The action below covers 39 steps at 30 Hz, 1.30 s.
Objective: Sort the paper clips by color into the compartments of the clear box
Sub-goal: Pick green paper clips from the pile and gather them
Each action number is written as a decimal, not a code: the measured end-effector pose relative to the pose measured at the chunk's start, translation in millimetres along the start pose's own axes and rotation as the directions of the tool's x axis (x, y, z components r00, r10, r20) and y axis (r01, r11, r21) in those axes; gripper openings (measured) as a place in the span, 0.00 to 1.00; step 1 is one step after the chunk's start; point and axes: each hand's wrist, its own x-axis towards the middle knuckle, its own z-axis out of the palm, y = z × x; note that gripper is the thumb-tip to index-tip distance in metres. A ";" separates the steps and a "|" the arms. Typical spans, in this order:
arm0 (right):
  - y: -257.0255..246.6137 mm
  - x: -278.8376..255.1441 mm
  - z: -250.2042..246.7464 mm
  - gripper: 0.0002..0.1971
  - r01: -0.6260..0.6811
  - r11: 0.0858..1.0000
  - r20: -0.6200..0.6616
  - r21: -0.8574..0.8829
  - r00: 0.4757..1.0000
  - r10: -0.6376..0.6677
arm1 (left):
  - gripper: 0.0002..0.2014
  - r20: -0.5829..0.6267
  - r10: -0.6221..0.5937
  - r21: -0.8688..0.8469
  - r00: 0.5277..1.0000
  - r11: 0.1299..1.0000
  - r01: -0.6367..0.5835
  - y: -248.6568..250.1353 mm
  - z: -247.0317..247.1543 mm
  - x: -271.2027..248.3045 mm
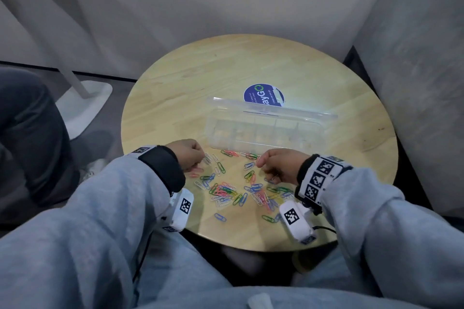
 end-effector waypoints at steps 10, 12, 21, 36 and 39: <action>-13.5 7.0 23.5 0.13 0.080 0.401 0.012 -0.913 0.986 -0.169 | 0.06 0.120 -0.012 0.683 0.993 0.727 -0.074 4.0 18.2 10.8; -15.7 12.5 27.1 0.14 0.072 0.346 0.022 -0.936 0.989 -0.146 | 0.08 0.132 -0.036 0.697 0.991 0.714 -0.067 4.3 20.5 14.6; -11.9 24.0 24.1 0.08 0.030 0.343 0.000 -0.939 0.996 -0.087 | 0.06 0.137 -0.066 0.655 0.988 0.755 -0.040 -2.0 20.6 23.3; 1.4 11.6 5.6 0.11 0.045 0.836 -0.087 -0.547 0.990 -0.110 | 0.16 0.146 -0.062 -0.506 0.987 0.853 0.129 -17.3 -45.3 2.1; 3.5 11.2 7.5 0.12 0.025 0.931 -0.055 -0.365 0.997 -0.048 | 0.16 0.099 -0.137 -0.487 0.986 0.857 0.168 -23.1 -45.0 1.1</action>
